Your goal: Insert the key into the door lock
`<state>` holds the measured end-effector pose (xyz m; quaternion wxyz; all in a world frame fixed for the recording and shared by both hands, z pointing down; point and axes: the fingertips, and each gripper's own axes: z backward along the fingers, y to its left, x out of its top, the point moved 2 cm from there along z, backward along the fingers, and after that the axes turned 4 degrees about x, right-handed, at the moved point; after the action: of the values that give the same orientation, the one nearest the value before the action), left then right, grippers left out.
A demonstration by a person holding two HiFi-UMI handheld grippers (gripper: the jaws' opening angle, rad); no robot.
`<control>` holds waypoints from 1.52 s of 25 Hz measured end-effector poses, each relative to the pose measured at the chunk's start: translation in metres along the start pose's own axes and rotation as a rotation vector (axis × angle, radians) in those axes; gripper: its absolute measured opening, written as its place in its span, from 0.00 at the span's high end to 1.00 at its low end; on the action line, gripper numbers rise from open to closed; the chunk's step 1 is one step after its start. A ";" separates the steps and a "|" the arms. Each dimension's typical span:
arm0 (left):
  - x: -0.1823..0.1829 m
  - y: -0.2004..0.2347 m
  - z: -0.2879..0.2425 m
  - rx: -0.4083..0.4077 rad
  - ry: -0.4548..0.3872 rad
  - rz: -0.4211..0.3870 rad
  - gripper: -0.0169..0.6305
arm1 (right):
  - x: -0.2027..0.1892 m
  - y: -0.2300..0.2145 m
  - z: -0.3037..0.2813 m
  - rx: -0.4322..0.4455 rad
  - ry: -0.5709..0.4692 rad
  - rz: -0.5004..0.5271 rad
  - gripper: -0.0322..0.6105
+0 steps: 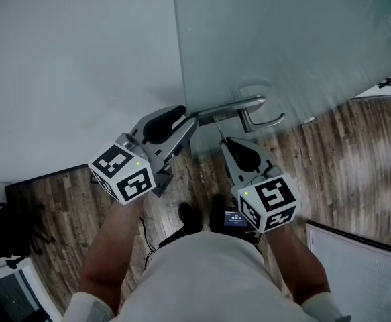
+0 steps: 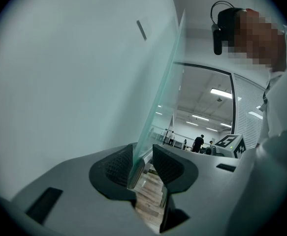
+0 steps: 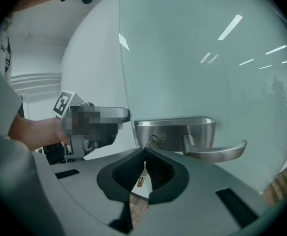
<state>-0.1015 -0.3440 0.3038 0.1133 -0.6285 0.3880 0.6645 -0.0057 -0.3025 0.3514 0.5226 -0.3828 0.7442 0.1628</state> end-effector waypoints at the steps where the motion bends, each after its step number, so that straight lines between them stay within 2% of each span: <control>1: 0.001 0.000 0.000 -0.003 -0.002 -0.001 0.79 | 0.000 0.001 0.000 0.002 0.001 0.001 0.92; 38: 0.001 0.001 -0.001 -0.037 -0.031 0.030 0.79 | 0.005 -0.006 -0.020 -0.007 -0.004 0.006 0.92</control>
<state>-0.1013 -0.3454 0.3031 0.0974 -0.6143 0.3834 0.6828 -0.0154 -0.3216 0.3561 0.5225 -0.3822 0.7435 0.1676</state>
